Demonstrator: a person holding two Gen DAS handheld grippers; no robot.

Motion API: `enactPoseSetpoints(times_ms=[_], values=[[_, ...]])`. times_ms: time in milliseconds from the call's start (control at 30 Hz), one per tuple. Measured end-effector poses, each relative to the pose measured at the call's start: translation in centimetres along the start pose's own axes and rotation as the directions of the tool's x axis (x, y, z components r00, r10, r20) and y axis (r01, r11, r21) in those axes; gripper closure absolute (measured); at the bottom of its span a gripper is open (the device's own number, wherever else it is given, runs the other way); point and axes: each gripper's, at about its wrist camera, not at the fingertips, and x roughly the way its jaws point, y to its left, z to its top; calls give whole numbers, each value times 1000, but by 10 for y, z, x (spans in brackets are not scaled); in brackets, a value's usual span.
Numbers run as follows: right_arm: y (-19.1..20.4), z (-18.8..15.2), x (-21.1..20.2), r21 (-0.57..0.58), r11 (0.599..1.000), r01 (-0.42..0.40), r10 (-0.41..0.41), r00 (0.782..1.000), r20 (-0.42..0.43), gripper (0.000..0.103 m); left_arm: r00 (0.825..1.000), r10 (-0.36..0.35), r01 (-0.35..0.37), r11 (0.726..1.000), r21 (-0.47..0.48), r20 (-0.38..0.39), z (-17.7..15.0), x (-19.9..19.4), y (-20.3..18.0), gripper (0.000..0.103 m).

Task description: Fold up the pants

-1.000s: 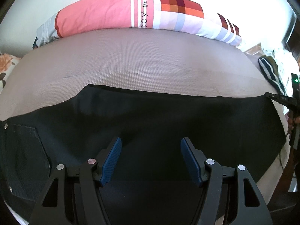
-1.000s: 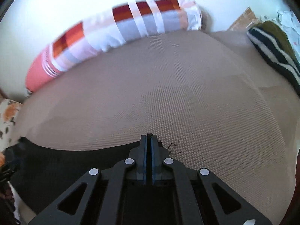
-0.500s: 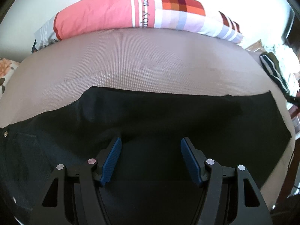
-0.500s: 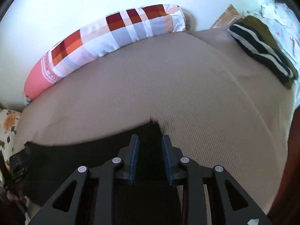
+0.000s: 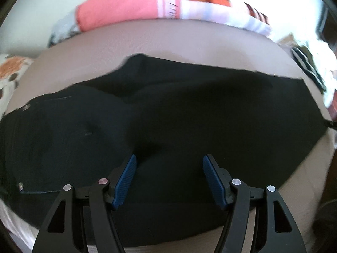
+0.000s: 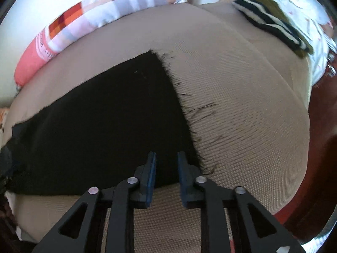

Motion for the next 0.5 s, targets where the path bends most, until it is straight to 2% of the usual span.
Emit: enactPoseSetpoints(times_ms=[67, 133, 200, 333, 433, 500], values=[[-2, 1, -1, 9, 1000, 15, -15, 1000, -13, 88, 1000, 22, -21, 999, -37, 7, -2, 0, 12, 37], [4, 5, -4, -10, 999, 49, -49, 999, -19, 81, 1000, 16, -15, 997, -73, 11, 0, -2, 22, 37], [13, 11, -11, -19, 999, 33, -33, 999, -1, 81, 1000, 11, -8, 994, -106, 25, 3, -7, 30, 37], [69, 28, -22, -122, 989, -79, 84, 996, 29, 81, 995, 34, -18, 986, -163, 93, 11, -21, 51, 37], [134, 39, -18, -244, 951, -190, 196, 981, 3, 81, 991, 61, -36, 978, -204, 117, 17, -28, 68, 37], [179, 45, -11, -315, 909, -274, 276, 960, -38, 81, 990, 77, -48, 972, -231, 118, 19, -31, 79, 37]])
